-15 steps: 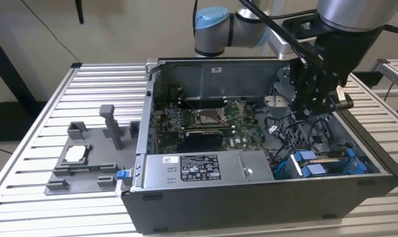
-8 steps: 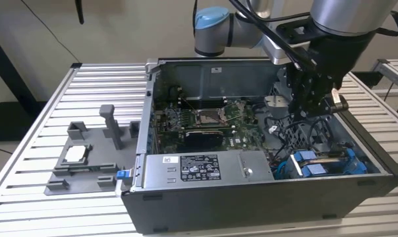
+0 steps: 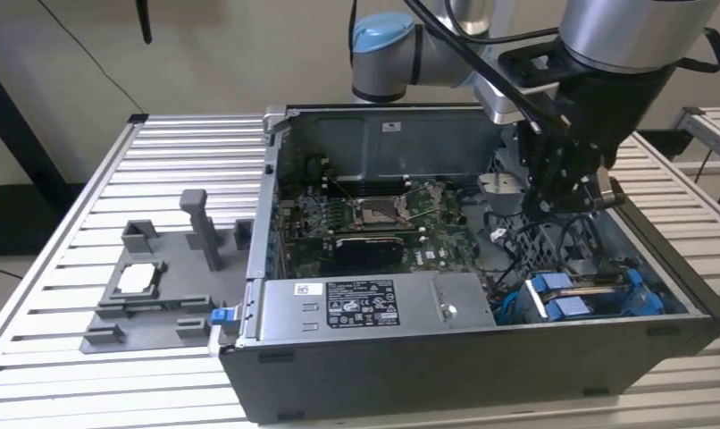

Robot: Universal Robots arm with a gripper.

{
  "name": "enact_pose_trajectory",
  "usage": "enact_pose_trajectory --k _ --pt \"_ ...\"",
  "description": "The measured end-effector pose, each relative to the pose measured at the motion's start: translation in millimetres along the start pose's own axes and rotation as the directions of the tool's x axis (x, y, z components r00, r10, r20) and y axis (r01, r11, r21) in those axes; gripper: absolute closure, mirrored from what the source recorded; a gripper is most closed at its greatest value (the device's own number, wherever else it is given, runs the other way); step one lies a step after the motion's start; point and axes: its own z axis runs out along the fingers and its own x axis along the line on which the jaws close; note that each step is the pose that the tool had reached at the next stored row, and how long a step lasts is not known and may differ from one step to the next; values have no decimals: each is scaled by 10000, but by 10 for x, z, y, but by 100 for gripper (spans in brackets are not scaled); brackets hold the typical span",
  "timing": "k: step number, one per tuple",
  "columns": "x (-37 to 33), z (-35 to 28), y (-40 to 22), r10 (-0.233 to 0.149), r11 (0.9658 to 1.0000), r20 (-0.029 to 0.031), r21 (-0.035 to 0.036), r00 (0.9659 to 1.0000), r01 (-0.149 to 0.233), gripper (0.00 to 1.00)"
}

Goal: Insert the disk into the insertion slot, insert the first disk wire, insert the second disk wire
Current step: 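Insert the second disk wire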

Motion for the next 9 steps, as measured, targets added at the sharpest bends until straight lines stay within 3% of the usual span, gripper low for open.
enact_pose_trajectory --k 9 --pt "131 11 -155 11 10000 17 -71 10000 -10 85"
